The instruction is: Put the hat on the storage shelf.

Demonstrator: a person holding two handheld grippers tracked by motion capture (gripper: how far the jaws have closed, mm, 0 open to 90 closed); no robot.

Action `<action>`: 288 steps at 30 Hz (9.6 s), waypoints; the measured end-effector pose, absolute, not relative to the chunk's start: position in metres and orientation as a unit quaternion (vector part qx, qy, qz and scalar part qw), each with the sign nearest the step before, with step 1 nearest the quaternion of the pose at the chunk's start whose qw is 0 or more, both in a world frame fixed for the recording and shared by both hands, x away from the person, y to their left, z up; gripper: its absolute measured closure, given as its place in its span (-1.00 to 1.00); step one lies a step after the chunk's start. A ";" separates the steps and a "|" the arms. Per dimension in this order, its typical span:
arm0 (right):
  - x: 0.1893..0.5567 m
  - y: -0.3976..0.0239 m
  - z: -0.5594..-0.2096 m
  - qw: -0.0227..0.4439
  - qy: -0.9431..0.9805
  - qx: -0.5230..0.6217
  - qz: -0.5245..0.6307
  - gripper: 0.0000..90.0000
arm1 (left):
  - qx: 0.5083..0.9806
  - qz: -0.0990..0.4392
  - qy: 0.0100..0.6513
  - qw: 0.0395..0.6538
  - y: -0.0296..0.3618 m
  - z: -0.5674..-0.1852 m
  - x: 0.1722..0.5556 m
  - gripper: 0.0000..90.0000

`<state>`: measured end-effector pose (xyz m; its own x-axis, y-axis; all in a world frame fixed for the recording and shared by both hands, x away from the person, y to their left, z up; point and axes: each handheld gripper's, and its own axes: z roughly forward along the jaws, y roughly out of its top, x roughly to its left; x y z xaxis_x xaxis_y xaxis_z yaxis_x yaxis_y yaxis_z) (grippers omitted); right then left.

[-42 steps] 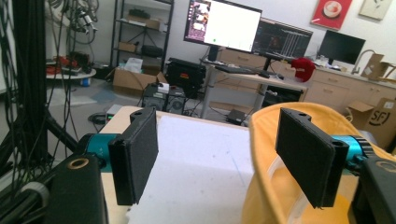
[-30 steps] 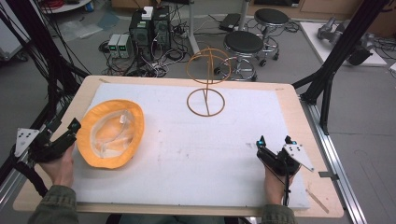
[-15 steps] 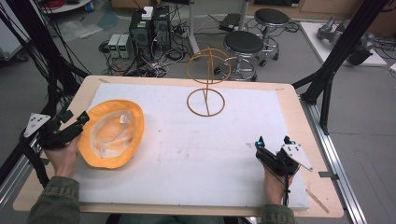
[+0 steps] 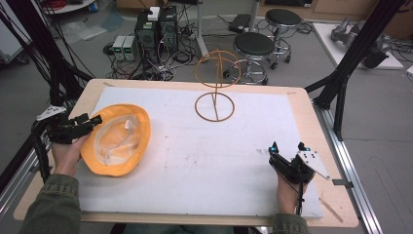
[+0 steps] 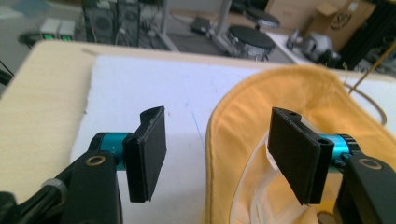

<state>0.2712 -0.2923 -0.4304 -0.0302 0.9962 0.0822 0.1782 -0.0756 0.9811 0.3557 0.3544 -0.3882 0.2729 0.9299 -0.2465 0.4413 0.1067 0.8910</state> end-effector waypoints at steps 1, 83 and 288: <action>0.271 -0.292 -0.430 0.424 0.533 0.550 0.483 -0.80 | 0.630 0.237 0.553 0.492 0.353 -0.390 0.357 -0.17; 0.264 -0.294 -0.429 0.419 0.537 0.548 0.485 -0.80 | 0.501 0.460 0.359 0.639 0.216 -0.269 0.419 0.93; 0.253 -0.303 -0.434 0.409 0.525 0.535 0.520 -0.80 | 0.675 0.285 0.241 0.636 0.113 -0.314 0.399 -0.28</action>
<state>0.2526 -0.3030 -0.4341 -0.0928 0.9875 0.1274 0.1360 -0.1142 0.9841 0.3985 0.1132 -0.3145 0.7215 0.6879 0.0786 -0.0377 -0.0743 0.9965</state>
